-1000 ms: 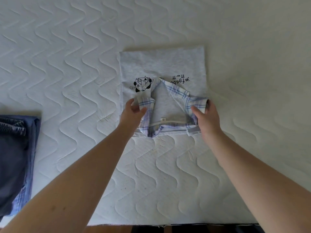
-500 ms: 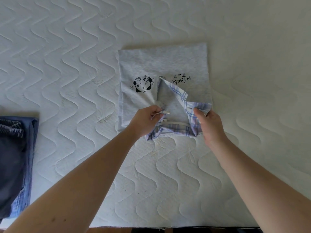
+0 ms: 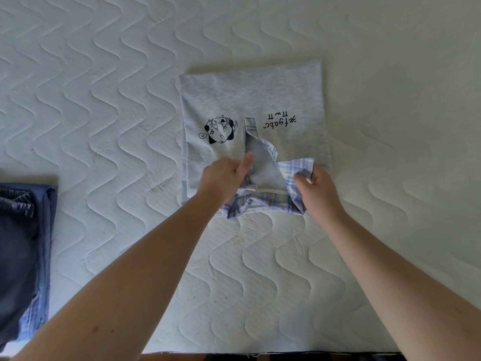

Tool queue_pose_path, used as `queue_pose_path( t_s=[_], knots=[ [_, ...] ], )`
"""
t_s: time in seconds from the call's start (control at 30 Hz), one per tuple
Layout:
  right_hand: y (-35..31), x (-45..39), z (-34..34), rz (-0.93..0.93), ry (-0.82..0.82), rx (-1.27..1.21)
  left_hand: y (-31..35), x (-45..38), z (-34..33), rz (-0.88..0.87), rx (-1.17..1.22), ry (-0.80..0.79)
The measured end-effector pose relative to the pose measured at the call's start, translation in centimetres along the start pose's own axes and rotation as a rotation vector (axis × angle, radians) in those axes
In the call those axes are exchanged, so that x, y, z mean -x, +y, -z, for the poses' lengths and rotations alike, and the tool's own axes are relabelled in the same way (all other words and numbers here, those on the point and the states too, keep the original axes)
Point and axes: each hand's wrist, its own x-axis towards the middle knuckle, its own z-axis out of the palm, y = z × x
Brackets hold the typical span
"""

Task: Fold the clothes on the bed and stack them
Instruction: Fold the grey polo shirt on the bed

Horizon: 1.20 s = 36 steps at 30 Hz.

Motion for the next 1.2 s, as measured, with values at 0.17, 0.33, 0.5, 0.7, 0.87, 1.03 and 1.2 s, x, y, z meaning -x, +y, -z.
queue_pose_path(
  t_s=[0.17,0.33,0.5,0.7,0.87,1.03,1.2],
  knots=[
    [-0.3,-0.2,-0.1,-0.084,0.023,-0.123,0.8,-1.3,-1.4,-0.208,-0.404,0.121],
    [-0.4,-0.6,-0.2,-0.077,0.017,-0.145,1.8,-1.8,-2.2,-0.178,-0.649,0.182],
    [-0.3,-0.6,-0.1,-0.078,0.009,-0.153,2.5,-2.0,-1.7,-0.195,-0.667,0.199],
    [-0.3,-0.1,0.2,-0.102,0.025,-0.156,0.7,-1.2,-1.2,-0.514,-0.51,0.281],
    [-0.5,0.0,0.2,-0.063,0.03,-0.165,-0.2,-2.0,-1.5,-0.635,-0.561,0.213],
    [-0.5,0.2,0.3,0.028,-0.004,-0.144,0.1,-2.2,-1.5,-0.543,-0.42,0.036],
    [0.1,-0.1,0.1,0.086,-0.102,-0.116,2.4,-2.9,-0.4,0.131,0.639,-0.087]
  ],
)
